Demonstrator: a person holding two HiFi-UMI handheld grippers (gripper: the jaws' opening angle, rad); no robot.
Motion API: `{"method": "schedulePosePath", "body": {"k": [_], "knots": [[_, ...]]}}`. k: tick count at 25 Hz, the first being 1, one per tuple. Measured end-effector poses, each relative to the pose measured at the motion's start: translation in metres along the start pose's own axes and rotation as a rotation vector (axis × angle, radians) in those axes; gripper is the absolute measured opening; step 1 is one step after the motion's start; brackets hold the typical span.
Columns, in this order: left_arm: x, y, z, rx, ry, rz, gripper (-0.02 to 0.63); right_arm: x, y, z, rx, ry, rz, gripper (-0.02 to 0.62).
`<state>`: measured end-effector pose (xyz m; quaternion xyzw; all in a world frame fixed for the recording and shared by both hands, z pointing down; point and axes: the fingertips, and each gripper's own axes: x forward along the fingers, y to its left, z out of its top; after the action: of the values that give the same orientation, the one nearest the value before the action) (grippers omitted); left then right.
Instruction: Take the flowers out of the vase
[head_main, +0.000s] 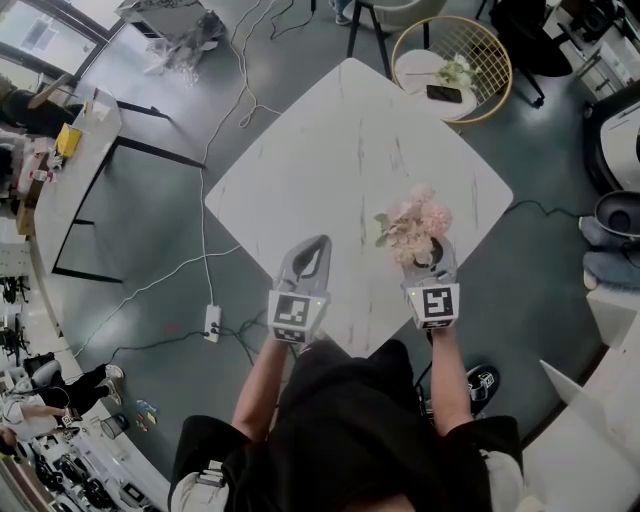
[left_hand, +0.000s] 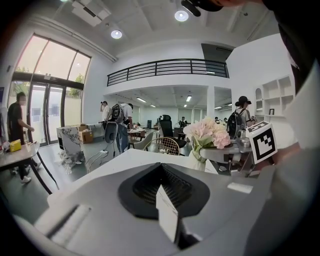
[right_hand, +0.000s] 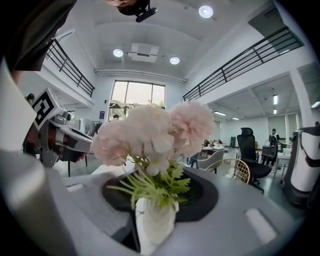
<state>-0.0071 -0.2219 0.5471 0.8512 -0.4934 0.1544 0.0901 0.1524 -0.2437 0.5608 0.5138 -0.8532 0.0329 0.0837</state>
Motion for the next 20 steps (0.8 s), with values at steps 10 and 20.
{"method": "schedulePosePath", "body": {"k": [10, 20], "knots": [[-0.011, 0.008, 0.006, 0.001, -0.022, 0.005, 0.008, -0.002, -0.006, 0.014, -0.005, -0.012, -0.033, 0.141], [-0.024, 0.014, 0.013, 0.003, -0.049, 0.007, 0.008, -0.008, -0.004, 0.035, -0.025, -0.032, -0.054, 0.138]]}}
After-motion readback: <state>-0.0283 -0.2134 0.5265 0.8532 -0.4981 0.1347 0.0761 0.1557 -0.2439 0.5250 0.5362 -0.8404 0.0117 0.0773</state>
